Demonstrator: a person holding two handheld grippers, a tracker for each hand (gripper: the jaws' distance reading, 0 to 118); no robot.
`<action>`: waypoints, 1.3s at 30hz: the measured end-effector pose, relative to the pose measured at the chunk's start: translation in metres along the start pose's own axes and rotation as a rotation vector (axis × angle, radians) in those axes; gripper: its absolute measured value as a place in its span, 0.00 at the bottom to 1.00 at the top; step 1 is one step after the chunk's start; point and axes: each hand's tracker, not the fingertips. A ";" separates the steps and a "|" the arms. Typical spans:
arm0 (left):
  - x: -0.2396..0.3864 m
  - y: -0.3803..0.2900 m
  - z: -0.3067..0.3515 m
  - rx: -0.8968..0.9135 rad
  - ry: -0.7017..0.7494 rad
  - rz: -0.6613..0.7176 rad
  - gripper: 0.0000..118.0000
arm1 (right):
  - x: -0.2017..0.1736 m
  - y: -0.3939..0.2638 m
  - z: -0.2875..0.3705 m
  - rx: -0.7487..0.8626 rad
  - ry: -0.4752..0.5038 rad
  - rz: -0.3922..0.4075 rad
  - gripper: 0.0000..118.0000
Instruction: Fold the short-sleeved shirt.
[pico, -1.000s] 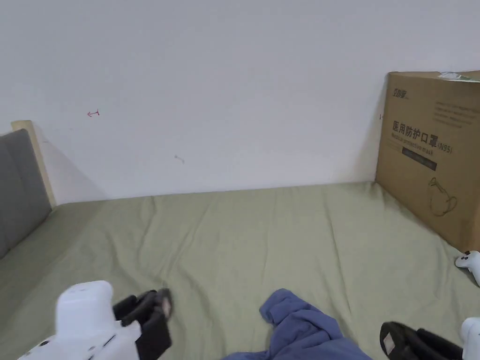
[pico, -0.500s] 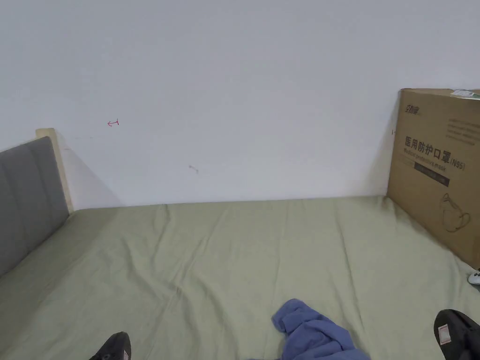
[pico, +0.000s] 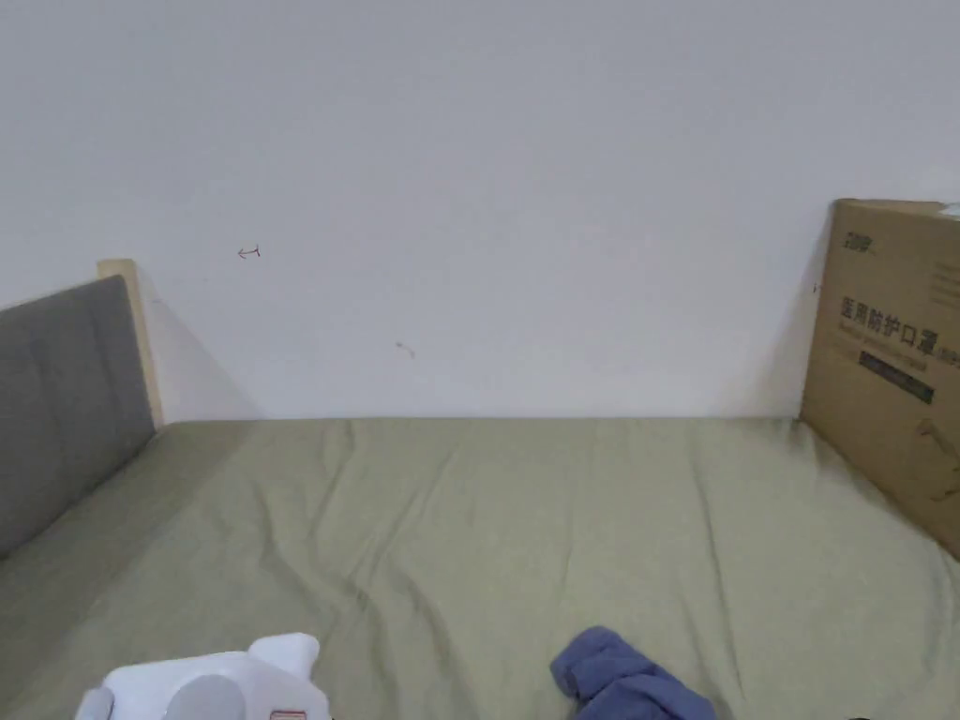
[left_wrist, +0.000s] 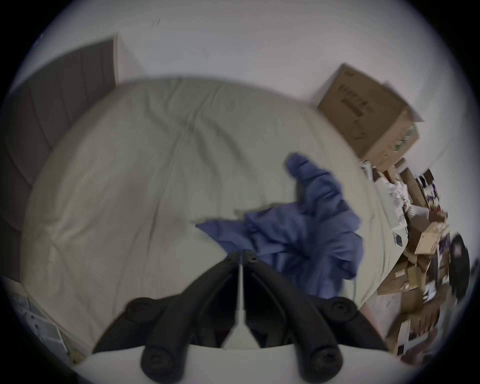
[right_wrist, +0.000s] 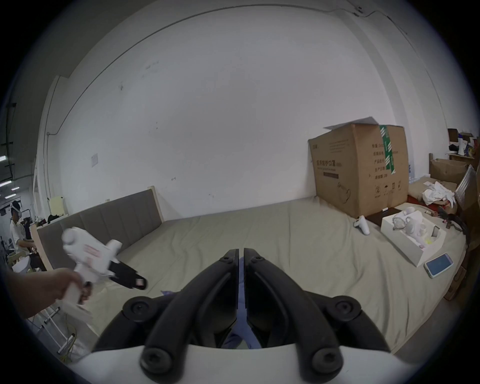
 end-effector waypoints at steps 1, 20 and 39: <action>-0.010 0.005 -0.020 -0.039 0.002 0.045 0.43 | 0.001 -0.002 -0.002 -0.016 0.005 -0.002 0.04; 0.029 -0.048 -0.103 0.131 -0.015 -0.137 0.03 | 0.038 -0.037 -0.061 -0.272 -0.013 -0.042 0.04; -0.009 -0.072 -0.044 0.323 -0.103 0.101 0.03 | 0.086 -0.052 -0.448 -1.085 -0.134 -0.201 0.94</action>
